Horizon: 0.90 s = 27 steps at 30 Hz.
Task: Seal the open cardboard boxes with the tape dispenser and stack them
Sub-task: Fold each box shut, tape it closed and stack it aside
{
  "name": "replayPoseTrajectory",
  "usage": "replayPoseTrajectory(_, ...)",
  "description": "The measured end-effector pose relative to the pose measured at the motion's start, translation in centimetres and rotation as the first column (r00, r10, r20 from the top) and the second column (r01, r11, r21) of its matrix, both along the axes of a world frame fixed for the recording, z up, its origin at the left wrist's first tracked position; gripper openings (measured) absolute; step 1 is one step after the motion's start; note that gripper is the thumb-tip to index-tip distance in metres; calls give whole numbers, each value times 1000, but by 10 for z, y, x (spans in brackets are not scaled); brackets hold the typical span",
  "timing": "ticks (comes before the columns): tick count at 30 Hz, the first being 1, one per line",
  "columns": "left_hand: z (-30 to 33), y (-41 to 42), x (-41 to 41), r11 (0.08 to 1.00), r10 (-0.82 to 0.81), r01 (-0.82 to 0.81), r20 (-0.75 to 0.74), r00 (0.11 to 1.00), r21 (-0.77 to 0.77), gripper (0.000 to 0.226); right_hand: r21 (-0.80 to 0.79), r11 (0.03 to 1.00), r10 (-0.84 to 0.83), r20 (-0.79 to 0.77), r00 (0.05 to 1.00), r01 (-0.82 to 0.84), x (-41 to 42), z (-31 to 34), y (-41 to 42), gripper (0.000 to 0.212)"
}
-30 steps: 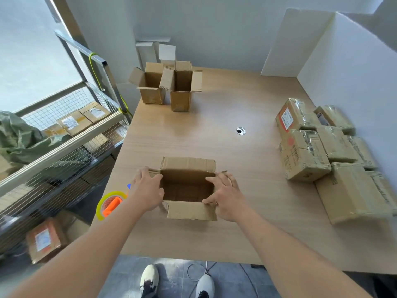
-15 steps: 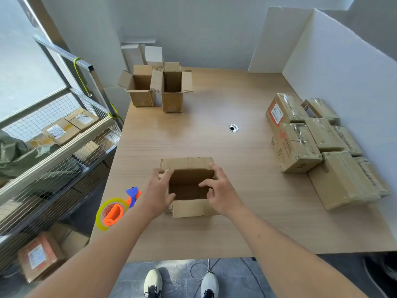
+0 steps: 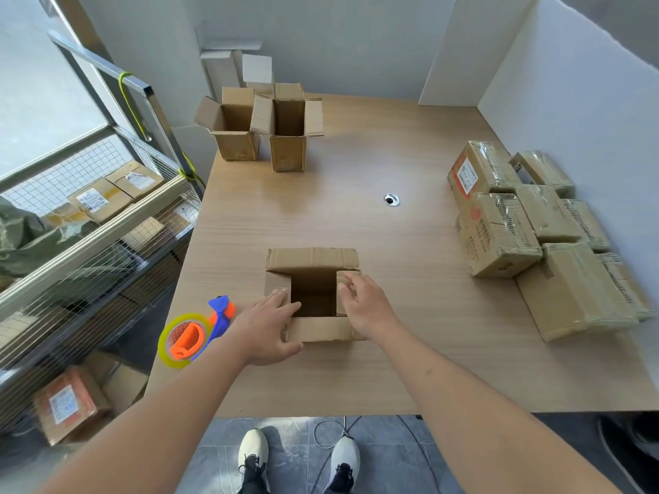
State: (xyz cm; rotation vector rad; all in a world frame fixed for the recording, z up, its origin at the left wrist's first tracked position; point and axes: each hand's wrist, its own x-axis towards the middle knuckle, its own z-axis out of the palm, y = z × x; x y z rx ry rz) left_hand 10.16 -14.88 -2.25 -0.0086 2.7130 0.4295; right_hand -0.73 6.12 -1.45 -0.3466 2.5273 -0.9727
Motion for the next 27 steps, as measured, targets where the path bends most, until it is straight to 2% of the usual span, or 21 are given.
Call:
replayPoseTrajectory(3, 10, -6, -4, 977, 162, -157, -25, 986, 143, 60, 37, 999, -31, -14, 999, 32, -6, 2, -6, 49)
replayPoseTrajectory(5, 14, -7, -11, 965, 222, -207, -78, 972, 162, 37, 83, 995, -49, -30, 998, 51, -10, 1, -9, 50)
replayPoseTrajectory(7, 13, -5, -18, 959, 256, -238, -118, 959, 152, 31, 121, 990, -71, -45, 996, 76, -15, -1, -14, 48)
replayPoseTrajectory(10, 4, 1, -29, 933, 342, -319, -142, 929, 165, 60, 146, 980, -128, -57, 990, 135, -23, -8, -20, 48)
replayPoseTrajectory(13, -6, 3, -35, 907, 418, -398, -188, 889, 136, 85, 245, 950, -179, -84, 980, 194, -26, -17, -27, 70)
replayPoseTrajectory(15, -10, -1, -37, 882, 465, -440, -155, 872, 170, 101, 372, 909, -142, -156, 978, 191, -27, -24, -30, 81)
replayPoseTrajectory(16, -11, -3, -37, 869, 480, -450, -131, 867, 206, 106, 384, 906, -124, -165, 979, 179, -27, -27, -30, 86)
replayPoseTrajectory(17, -12, -3, -37, 860, 487, -452, -115, 866, 236, 109, 354, 920, -119, -151, 981, 166, -29, -29, -30, 93)
replayPoseTrajectory(20, -14, -2, -38, 842, 504, -460, -111, 856, 281, 116, 123, 982, -133, -104, 986, 146, -33, -33, -29, 109)
replayPoseTrajectory(24, -14, -4, -40, 832, 519, -464, -132, 844, 304, 131, -168, 971, -199, -162, 966, 171, -25, -30, -23, 127)
replayPoseTrajectory(27, -13, -6, -40, 828, 528, -473, -132, 839, 302, 140, -223, 960, -211, -162, 964, 172, -21, -31, -18, 128)
